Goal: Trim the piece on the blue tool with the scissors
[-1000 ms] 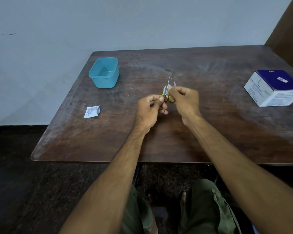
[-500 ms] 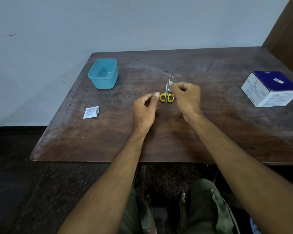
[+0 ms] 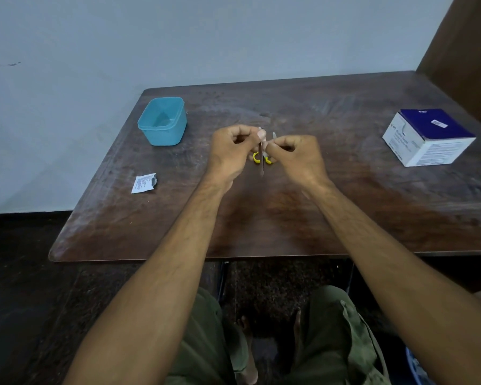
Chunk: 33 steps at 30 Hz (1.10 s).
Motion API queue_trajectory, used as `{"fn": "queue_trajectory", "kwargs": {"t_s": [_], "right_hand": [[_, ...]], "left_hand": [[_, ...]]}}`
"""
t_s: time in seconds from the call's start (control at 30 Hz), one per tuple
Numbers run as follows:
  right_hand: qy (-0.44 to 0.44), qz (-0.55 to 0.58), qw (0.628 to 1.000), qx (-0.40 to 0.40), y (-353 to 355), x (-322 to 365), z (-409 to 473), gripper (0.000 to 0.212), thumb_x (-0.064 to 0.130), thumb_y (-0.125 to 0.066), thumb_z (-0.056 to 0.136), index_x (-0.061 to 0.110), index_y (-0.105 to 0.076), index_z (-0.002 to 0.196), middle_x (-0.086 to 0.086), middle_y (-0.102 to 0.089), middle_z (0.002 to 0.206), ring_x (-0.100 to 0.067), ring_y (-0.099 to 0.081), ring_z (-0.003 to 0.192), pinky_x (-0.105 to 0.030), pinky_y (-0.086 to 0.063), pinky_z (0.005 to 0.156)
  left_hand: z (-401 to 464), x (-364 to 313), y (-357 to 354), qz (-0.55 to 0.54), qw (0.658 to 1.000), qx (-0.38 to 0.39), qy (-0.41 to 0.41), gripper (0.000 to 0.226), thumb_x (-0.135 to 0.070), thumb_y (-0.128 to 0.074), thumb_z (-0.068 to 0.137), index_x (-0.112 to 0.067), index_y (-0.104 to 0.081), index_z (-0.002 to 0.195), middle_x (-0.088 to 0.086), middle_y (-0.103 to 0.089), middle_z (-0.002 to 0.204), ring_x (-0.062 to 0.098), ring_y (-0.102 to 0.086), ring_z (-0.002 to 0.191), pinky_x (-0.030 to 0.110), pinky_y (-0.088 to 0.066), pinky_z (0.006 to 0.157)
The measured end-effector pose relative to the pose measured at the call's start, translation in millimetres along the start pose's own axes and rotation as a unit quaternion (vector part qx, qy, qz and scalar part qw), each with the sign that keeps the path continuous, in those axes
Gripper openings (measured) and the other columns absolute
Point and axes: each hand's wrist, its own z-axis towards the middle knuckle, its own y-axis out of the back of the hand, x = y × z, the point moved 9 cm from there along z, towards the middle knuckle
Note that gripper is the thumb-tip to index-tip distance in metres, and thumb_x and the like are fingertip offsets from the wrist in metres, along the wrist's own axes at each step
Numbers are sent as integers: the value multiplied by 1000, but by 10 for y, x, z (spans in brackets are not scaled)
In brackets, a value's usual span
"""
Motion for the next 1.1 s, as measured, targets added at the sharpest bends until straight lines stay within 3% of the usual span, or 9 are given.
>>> {"fn": "queue_trajectory", "kwargs": {"t_s": [0.07,0.17,0.23,0.37,0.47,0.6,0.73,0.9,1.1], "right_hand": [[-9,20,1000,15,6,-43,-62,12,18,-70,82,12,-77,75,-8,-74,73,-10,-64,65,-36,-53,68],[-14,61,998,12,71,-56,-196,12,17,-73,84,7,-77,79,2,-74,78,-3,-61,61,-18,-49,65],[1,74,997,-2,133,-25,-258,12,15,-72,84,5,-76,79,2,-74,78,-2,-60,61,-14,-47,64],[62,-6,998,-6,119,122,-325,9,19,-73,84,13,-79,80,8,-72,73,-6,-63,68,-24,-48,68],[104,-75,992,-18,93,210,-379,8,21,-73,84,16,-79,82,22,-61,61,1,-52,61,-14,-37,61],[100,-104,989,-21,64,184,-416,8,22,-73,83,17,-79,85,21,-59,63,4,-53,61,-10,-37,60],[40,-70,997,2,22,44,-428,9,25,-74,83,17,-79,84,9,-72,74,-5,-66,71,-26,-54,70],[25,-19,999,-9,20,64,-360,14,26,-72,83,19,-76,71,5,-74,72,-12,-71,79,-38,-56,81],[-11,-11,999,43,-50,-55,-433,10,26,-74,82,17,-78,79,-2,-74,74,-11,-66,68,-37,-55,76]], "left_hand": [[-9,30,49,-33,999,-13,17,5,-9,-68,88,-5,-69,87,1,-64,63,1,-57,51,15,-48,50],[-16,66,141,-78,995,-44,33,5,-10,-68,88,-9,-69,83,3,-62,65,4,-57,53,16,-48,52],[-16,82,187,-92,993,-61,39,7,-11,-69,87,-11,-69,81,1,-63,63,5,-56,53,16,-48,53],[-54,91,154,-96,993,-53,43,3,-12,-70,87,-9,-69,85,3,-64,66,7,-57,54,18,-51,57],[-95,85,133,-97,993,-55,40,4,-11,-70,87,-7,-70,88,1,-64,65,7,-57,54,19,-52,59],[-129,96,122,-93,994,-54,34,11,-9,-69,87,-1,-69,94,0,-63,64,6,-56,54,19,-52,60],[-146,104,128,-84,995,-54,27,9,-9,-69,87,-3,-69,93,1,-64,66,5,-57,54,18,-52,59],[-163,109,89,-88,995,-41,22,5,-8,-69,87,-5,-69,90,2,-64,65,6,-57,53,19,-51,60],[-145,84,157,-89,995,-47,17,7,-9,-69,87,-5,-69,93,1,-63,67,3,-57,53,17,-51,59]]}}
